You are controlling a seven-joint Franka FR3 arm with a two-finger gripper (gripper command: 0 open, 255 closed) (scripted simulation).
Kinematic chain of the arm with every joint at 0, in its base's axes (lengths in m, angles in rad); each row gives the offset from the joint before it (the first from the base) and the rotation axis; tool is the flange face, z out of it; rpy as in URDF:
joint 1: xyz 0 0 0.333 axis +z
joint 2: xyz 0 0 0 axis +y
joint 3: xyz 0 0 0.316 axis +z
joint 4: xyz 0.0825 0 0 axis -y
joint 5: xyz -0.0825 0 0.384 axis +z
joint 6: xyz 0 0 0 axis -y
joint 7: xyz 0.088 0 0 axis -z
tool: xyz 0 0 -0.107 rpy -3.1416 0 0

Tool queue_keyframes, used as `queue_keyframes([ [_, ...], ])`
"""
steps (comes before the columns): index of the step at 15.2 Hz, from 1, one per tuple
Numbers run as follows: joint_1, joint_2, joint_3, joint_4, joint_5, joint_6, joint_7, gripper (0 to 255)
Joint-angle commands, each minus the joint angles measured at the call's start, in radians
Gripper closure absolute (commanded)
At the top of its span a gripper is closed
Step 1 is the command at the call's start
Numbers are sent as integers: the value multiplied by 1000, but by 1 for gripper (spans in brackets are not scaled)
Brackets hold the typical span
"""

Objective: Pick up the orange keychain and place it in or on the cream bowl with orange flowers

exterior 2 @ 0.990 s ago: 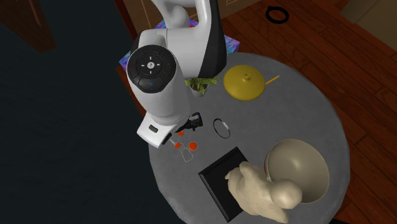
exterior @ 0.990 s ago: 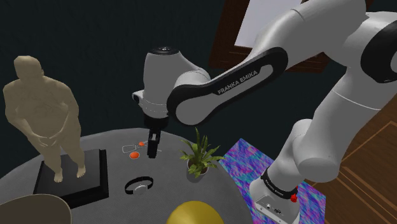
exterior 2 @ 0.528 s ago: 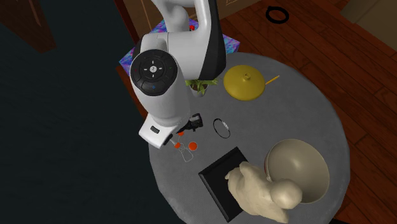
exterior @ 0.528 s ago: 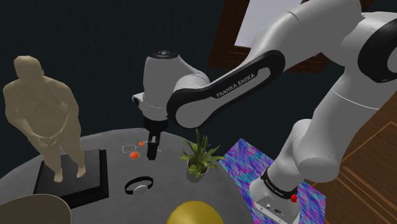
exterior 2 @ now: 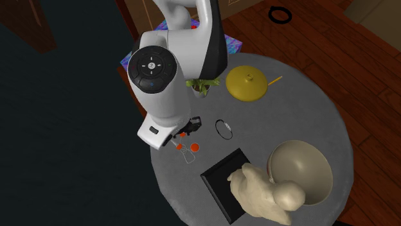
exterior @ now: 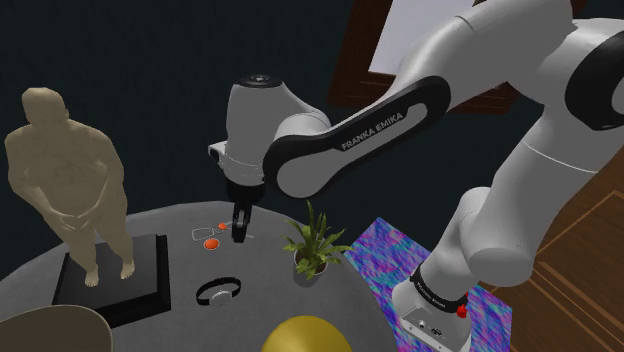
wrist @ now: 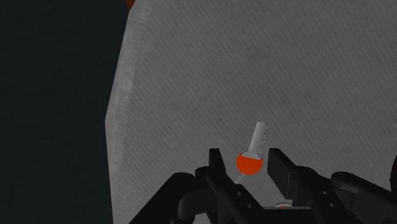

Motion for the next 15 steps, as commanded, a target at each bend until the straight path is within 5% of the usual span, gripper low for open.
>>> queue_keyframes([
  [1, 3, 7, 3, -8, 2, -1, 0, 255],
  [15, 1, -86, 1, 68, 45, -164, -29, 255],
])
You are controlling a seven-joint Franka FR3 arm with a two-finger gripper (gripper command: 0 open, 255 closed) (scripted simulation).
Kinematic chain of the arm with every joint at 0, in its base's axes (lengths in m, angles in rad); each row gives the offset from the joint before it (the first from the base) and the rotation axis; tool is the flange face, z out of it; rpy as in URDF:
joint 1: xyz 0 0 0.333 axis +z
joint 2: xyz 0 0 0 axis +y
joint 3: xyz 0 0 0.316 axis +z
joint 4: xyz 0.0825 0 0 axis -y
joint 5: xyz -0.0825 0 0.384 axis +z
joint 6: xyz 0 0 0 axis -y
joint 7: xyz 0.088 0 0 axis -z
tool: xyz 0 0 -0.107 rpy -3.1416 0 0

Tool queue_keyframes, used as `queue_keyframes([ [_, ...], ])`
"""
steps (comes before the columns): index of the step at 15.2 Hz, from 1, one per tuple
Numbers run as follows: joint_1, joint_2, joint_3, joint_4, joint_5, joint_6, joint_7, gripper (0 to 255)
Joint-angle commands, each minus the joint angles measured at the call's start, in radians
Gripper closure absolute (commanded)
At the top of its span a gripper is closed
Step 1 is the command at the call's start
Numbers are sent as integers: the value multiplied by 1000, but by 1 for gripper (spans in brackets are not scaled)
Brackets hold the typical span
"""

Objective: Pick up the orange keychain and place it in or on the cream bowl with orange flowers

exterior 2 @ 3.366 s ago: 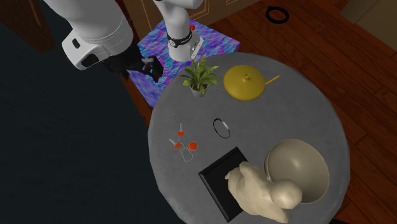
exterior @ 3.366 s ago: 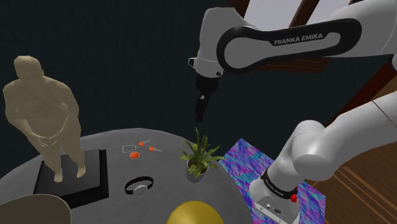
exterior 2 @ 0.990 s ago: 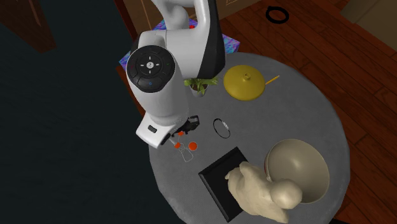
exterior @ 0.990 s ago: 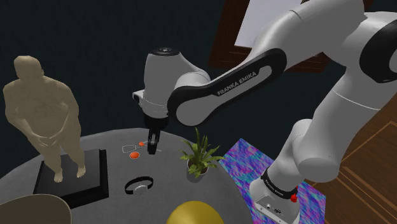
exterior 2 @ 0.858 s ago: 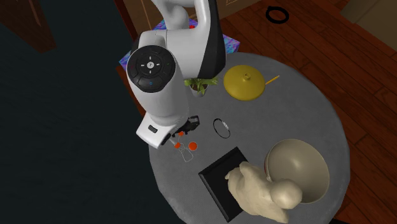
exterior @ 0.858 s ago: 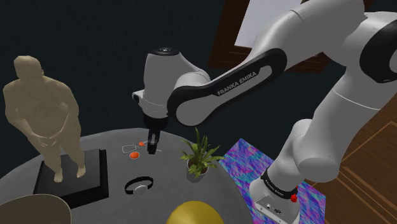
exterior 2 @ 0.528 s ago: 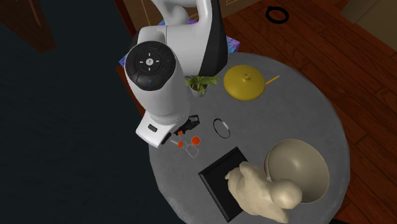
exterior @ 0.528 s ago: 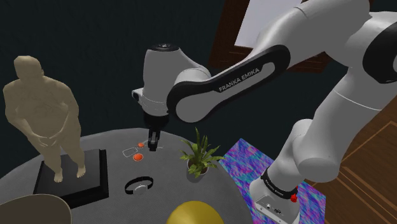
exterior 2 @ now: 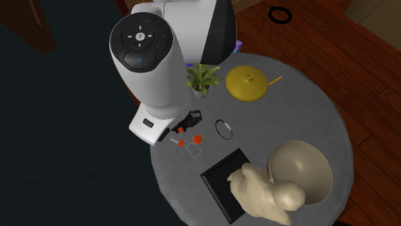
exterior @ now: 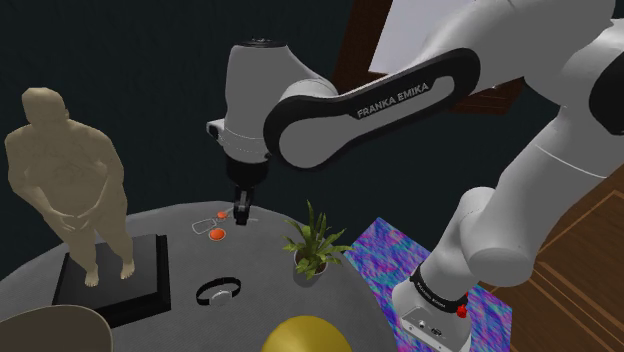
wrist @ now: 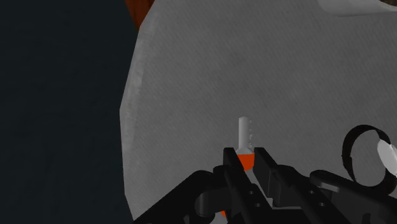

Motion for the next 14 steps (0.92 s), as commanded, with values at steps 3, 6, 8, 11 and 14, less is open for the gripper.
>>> queue_keyframes([
  [3, -1, -30, -3, 24, 12, -53, -9, 255],
  [6, -1, -47, -5, 49, 18, -93, -14, 255],
  [8, -1, -57, -6, 66, 22, -120, -16, 255],
  [11, -2, -71, -8, 93, 26, -160, -19, 255],
  [14, -2, -83, -10, 122, 29, -201, -22, 255],
])
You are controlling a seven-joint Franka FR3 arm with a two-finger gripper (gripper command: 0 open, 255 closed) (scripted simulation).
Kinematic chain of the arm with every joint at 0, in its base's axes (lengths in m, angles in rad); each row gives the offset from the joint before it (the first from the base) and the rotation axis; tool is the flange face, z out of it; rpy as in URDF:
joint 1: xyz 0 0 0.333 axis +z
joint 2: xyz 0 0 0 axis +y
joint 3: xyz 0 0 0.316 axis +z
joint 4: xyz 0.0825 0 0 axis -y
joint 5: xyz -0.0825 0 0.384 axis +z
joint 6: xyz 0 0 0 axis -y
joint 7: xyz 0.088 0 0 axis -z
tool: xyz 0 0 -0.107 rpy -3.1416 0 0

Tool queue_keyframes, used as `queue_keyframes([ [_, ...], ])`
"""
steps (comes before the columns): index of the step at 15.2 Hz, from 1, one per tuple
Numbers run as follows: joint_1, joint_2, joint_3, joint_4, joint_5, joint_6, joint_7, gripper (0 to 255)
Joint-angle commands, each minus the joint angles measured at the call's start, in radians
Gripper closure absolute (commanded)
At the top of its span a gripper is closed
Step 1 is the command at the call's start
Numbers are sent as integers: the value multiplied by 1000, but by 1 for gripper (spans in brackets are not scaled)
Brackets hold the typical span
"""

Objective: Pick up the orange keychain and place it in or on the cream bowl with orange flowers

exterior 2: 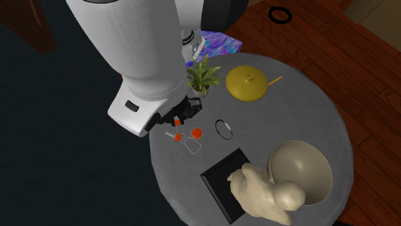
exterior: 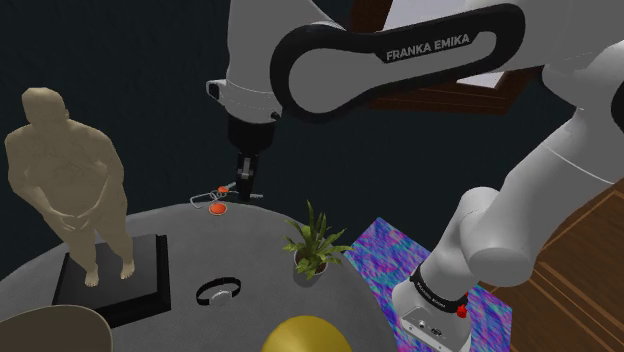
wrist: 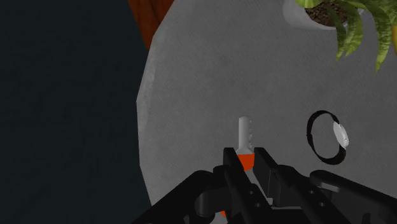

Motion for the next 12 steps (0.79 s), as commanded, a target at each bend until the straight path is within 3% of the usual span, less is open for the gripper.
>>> queue_keyframes([
  [1, 0, -10, -2, 18, 3, -28, -2, 255],
  [7, -2, -26, -6, 83, 7, -108, -5, 255],
  [12, 49, 56, 69, 174, -20, -120, 131, 255],
])
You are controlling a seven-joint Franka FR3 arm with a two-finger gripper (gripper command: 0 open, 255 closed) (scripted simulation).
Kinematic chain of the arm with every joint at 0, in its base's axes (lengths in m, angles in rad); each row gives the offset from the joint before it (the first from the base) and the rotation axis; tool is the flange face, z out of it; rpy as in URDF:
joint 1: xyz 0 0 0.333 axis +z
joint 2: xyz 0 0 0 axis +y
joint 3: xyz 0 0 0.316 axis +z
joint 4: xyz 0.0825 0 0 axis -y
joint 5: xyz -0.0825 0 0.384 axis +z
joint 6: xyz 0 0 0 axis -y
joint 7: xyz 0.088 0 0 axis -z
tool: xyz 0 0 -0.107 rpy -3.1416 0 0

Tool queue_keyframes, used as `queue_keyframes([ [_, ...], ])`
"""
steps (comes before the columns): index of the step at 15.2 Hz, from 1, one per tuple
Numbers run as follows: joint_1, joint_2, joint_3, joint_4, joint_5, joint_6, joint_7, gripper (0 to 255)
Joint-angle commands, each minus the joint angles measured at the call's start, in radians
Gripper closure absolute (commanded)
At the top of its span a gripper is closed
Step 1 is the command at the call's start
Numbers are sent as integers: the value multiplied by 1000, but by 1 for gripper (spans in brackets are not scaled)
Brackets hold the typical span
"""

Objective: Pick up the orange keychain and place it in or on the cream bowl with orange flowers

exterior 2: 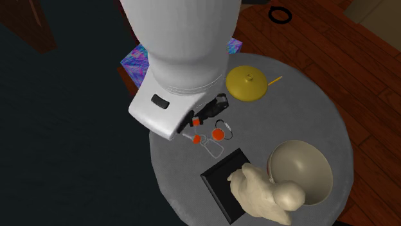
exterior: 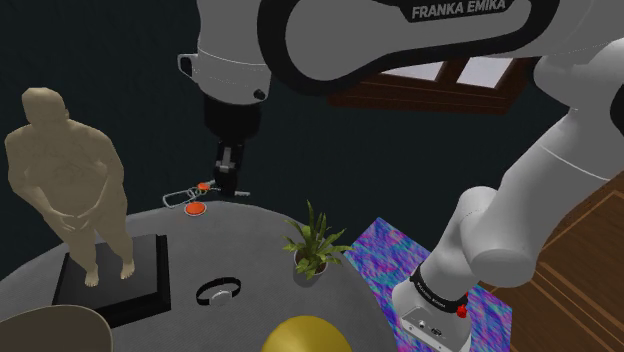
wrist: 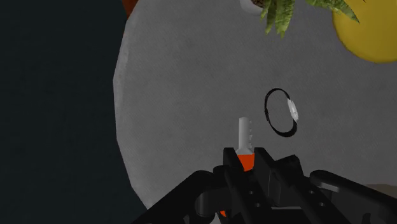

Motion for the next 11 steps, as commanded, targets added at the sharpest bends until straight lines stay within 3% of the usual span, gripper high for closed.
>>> queue_keyframes([
  [1, 21, 34, 28, 37, -13, -5, 56, 255],
  [11, 173, 295, 134, 334, -153, -77, 338, 255],
])
